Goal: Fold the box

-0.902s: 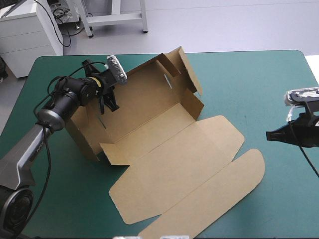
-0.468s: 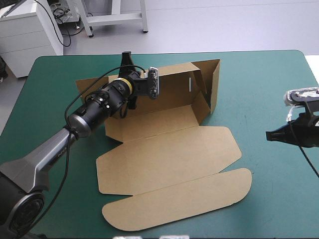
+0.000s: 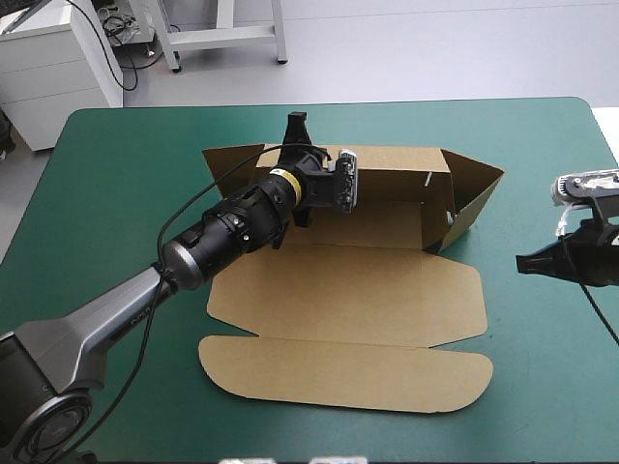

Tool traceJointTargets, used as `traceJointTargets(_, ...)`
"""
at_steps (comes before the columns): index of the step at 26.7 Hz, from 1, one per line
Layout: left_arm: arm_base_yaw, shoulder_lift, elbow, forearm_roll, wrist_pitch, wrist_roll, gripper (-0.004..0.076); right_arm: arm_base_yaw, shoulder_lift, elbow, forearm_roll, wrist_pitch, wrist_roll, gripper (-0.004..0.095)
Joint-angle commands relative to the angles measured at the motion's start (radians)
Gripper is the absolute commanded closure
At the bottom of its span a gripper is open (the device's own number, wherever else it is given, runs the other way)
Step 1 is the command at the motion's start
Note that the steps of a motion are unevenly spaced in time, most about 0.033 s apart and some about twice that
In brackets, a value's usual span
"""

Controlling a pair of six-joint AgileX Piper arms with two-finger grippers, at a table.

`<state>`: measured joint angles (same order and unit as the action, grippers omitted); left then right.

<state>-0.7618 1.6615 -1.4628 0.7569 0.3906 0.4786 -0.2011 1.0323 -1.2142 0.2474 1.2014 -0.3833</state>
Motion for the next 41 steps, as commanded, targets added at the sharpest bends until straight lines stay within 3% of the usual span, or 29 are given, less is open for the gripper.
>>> traceJointTargets(1,-0.011,-0.053,-0.037,0.025,-0.056,-0.075,0.0731,-0.006,-0.010,-0.023,0.016,-0.039,-0.005,0.0928)
traceJointTargets(13,-0.009,0.025,-0.028,0.165,-0.024,-0.095,0.0731,-0.006,-0.010,-0.023,0.047,-0.050,-0.002,0.0928)
traceJointTargets(22,-0.009,0.087,-0.028,0.494,-0.018,-0.432,0.0731,-0.006,-0.003,-0.028,0.097,-0.099,-0.002,0.0928)
traceJointTargets(27,-0.009,0.096,-0.028,0.530,-0.010,-0.479,0.0731,-0.006,0.047,-0.061,0.151,-0.101,-0.002,0.0926)
traceJointTargets(38,-0.009,0.100,-0.028,0.530,0.010,-0.479,0.0731,-0.006,0.312,-0.496,0.202,-0.041,0.033,0.0920)
traceJointTargets(41,-0.009,0.100,-0.028,0.530,0.010,-0.479,0.0731,-0.006,0.362,-0.583,0.202,-0.007,0.040,0.0832)
